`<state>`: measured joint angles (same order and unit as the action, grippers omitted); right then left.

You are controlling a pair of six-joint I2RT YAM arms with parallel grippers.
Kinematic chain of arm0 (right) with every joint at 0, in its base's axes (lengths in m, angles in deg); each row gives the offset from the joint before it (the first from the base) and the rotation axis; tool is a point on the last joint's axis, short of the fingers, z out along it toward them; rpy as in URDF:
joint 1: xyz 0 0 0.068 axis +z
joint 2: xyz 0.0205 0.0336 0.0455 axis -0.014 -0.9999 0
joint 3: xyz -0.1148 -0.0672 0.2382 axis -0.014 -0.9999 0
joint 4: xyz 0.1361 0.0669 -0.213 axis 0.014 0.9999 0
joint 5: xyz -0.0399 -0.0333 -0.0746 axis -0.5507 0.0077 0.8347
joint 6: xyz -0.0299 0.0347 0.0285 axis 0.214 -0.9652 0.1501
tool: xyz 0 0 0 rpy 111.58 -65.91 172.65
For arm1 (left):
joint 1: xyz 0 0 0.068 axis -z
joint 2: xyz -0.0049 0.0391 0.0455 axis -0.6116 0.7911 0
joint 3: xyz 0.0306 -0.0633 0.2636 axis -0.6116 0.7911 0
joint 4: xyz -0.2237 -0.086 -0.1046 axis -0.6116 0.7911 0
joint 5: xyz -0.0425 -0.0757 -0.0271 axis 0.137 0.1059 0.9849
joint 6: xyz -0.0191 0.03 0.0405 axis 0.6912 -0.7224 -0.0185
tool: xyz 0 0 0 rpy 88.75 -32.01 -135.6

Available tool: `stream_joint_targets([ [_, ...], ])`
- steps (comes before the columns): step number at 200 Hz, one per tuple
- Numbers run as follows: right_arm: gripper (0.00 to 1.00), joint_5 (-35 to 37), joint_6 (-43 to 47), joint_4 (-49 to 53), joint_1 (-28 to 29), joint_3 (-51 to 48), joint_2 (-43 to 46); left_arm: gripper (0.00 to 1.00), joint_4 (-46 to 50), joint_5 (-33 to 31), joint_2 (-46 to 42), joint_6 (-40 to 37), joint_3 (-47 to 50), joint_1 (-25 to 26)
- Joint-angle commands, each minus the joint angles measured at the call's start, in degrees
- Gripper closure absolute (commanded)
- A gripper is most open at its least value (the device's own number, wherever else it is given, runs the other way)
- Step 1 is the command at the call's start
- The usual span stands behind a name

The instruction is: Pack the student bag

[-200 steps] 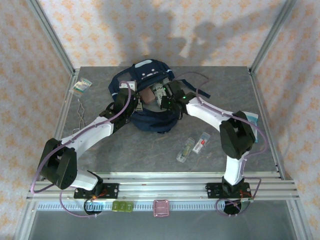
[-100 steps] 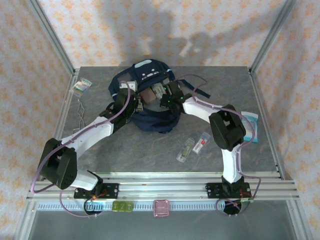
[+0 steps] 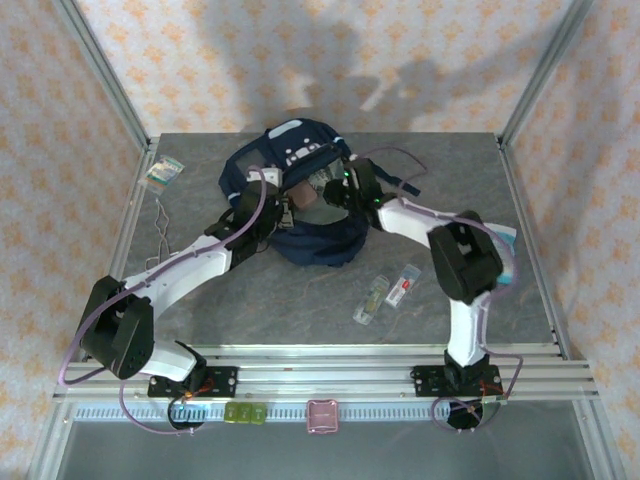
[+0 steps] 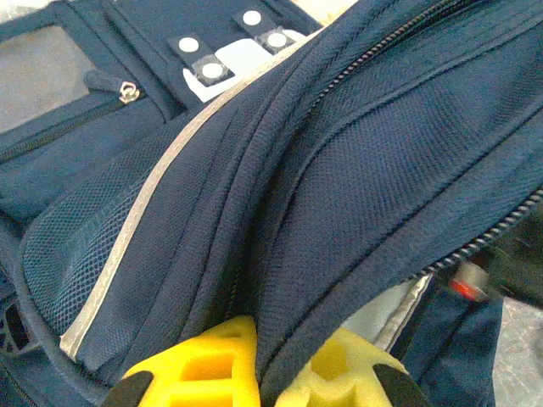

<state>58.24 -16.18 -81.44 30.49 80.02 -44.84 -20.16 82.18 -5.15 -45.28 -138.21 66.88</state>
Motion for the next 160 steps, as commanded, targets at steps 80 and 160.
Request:
stream_joint_targets([
  [80,0.65,3.2,-2.8,3.5,0.3,-26.9,33.3,0.43,-2.2,-3.8,-1.7,5.9,-1.5,9.2],
  [160,0.61,0.1,-3.6,-1.0,4.3,-26.6,33.5,0.35,-16.0,9.0,-4.3,23.9,16.1,-9.8],
])
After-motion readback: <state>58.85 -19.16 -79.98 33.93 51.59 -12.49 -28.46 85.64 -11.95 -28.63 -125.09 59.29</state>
